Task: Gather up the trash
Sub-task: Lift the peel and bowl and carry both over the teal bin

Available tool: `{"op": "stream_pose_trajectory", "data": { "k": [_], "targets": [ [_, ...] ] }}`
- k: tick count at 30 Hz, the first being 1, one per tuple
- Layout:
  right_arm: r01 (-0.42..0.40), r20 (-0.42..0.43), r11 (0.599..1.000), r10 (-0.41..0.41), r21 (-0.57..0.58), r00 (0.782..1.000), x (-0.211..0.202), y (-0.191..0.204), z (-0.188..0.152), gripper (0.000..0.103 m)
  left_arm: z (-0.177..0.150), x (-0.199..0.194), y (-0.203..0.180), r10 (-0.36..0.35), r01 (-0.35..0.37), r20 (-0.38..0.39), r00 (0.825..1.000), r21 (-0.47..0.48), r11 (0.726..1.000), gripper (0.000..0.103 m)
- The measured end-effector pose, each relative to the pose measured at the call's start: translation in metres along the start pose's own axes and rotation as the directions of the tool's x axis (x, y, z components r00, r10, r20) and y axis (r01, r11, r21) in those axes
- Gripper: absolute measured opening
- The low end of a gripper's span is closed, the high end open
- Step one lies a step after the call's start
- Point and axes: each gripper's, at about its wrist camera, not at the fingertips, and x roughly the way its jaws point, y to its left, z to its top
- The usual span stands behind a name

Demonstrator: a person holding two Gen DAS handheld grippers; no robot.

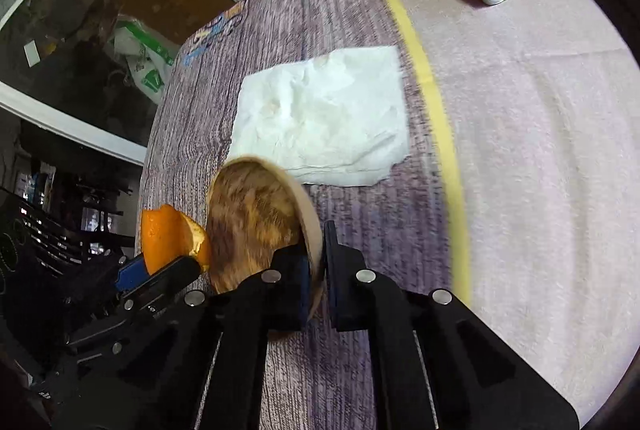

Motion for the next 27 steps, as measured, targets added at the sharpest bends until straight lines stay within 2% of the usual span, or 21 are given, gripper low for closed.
{"op": "stream_pose_trajectory", "data": {
  "k": [7,16,22,27],
  "targets": [
    [0.006,0.086,0.999,-0.010,0.053,0.996,-0.060,-0.038,-0.010,0.007,0.009,-0.009,-0.047,-0.026,0.025,0.015,1.000,0.067,0.997,0.021],
    [0.009,0.191,0.981,-0.046,0.192,0.980,-0.137,-0.127,-0.043,0.007,0.018,-0.004,-0.134,-0.076,0.076,-0.007,0.997,0.186,0.980,0.021],
    [0.046,0.280,0.939,-0.148,0.340,0.949,-0.203,-0.220,-0.079,0.007,0.021,0.009,-0.202,-0.117,0.122,-0.034,0.993,0.285,0.951,0.021],
    [0.090,0.290,0.881,-0.247,0.464,0.925,-0.237,-0.295,-0.109,0.007,0.025,0.027,-0.258,-0.145,0.157,-0.059,0.988,0.354,0.922,0.021]
  ]
}}
